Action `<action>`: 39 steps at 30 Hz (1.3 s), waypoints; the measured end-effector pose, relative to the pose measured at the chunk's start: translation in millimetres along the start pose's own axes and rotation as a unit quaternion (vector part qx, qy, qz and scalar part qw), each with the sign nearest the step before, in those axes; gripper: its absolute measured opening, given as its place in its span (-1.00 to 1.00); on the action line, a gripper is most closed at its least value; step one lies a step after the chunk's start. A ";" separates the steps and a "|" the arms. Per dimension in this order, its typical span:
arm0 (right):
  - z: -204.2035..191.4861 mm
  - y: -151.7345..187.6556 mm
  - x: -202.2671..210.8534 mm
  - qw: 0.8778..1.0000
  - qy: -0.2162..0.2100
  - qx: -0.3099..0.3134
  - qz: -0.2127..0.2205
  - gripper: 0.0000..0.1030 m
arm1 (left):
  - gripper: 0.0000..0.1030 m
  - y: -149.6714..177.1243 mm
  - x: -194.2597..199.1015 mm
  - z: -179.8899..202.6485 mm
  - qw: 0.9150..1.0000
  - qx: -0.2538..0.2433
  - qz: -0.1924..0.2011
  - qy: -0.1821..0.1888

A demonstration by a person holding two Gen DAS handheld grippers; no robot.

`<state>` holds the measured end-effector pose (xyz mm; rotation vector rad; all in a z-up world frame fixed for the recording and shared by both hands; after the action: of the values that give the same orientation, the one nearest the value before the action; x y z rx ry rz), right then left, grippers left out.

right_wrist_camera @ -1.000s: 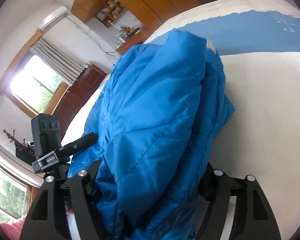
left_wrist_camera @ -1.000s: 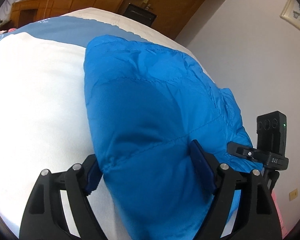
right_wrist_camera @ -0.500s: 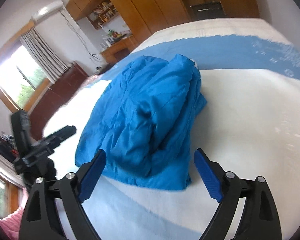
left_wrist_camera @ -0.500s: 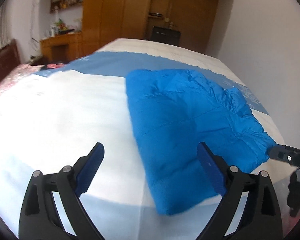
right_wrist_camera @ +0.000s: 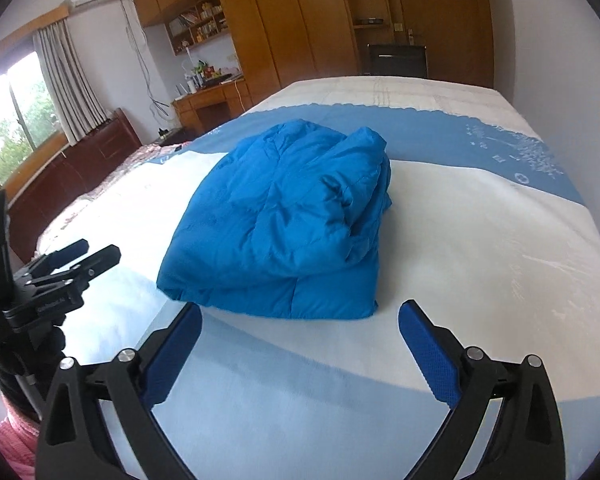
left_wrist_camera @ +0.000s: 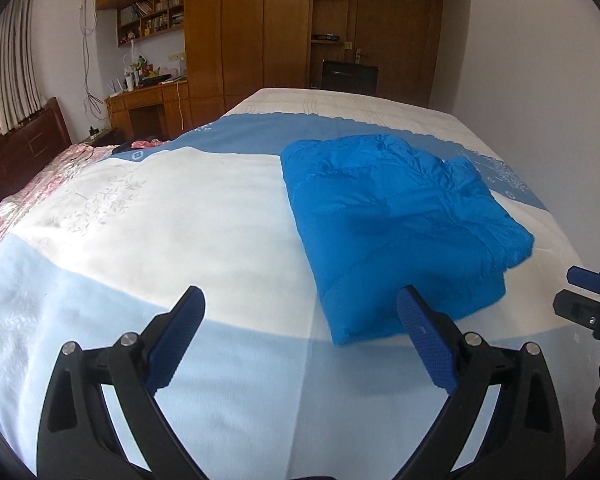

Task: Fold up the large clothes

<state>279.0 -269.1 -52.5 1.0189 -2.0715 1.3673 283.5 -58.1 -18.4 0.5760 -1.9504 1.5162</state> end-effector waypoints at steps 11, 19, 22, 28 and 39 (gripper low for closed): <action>-10.5 14.2 23.7 1.000 0.012 0.003 0.021 0.92 | 0.87 19.1 37.8 5.7 1.000 -0.002 0.013 -0.013; -8.2 21.6 34.6 1.000 0.010 -0.005 0.021 0.92 | 0.87 23.0 52.2 10.6 1.000 -0.007 0.020 -0.017; -7.7 23.6 35.9 1.000 0.009 -0.006 0.020 0.92 | 0.87 23.6 55.7 11.8 1.000 -0.008 0.022 -0.017; -6.3 25.3 38.0 1.000 0.009 -0.008 0.023 0.92 | 0.87 23.4 58.3 16.8 0.999 -0.014 0.023 -0.020; -6.6 25.9 39.8 1.000 0.009 -0.007 0.022 0.92 | 0.87 23.8 58.5 17.6 0.999 -0.015 0.023 -0.018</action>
<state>233.8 -270.2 -36.5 0.9567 -2.1005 1.3762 221.9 -67.7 1.8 0.5537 -2.0235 1.5123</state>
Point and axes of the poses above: each gripper's, at about its wrist camera, not at the fingertips, and x roughly against the way its jaws point, z to its right, y to its underside, the point moved 7 cm from there along -x, roughly the way its jaws point, and after that the axes turned 15 degrees about -x, right-handed, at the moved point
